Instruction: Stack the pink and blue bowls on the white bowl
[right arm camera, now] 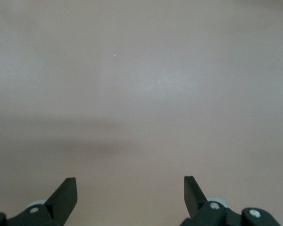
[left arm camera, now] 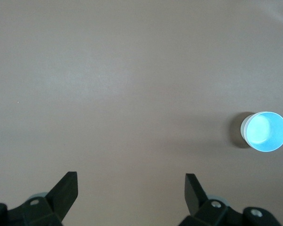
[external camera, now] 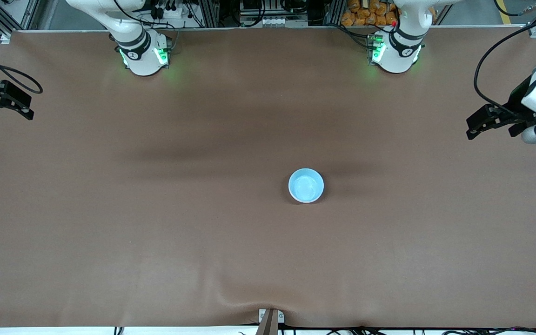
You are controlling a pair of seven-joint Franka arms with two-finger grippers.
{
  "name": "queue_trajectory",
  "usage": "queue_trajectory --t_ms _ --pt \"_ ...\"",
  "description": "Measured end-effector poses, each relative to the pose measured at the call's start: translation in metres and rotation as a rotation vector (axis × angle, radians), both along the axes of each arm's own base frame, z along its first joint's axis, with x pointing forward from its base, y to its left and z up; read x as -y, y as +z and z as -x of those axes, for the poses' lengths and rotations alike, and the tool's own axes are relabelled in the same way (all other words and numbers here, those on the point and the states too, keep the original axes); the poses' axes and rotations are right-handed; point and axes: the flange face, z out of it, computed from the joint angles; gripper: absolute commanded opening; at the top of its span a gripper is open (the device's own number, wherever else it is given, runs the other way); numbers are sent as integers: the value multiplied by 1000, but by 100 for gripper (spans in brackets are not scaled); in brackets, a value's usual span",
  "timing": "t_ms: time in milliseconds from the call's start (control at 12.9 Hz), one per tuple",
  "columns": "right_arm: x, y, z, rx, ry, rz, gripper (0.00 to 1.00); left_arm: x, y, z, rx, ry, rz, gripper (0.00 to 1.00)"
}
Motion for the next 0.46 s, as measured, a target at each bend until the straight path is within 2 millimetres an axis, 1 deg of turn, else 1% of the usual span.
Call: queue_trajectory --t_ms 232,465 --pt "2 9 0 14 31 3 100 -1 8 1 6 2 5 100" --pt "2 5 1 -7 35 0 100 0 10 2 3 2 5 100"
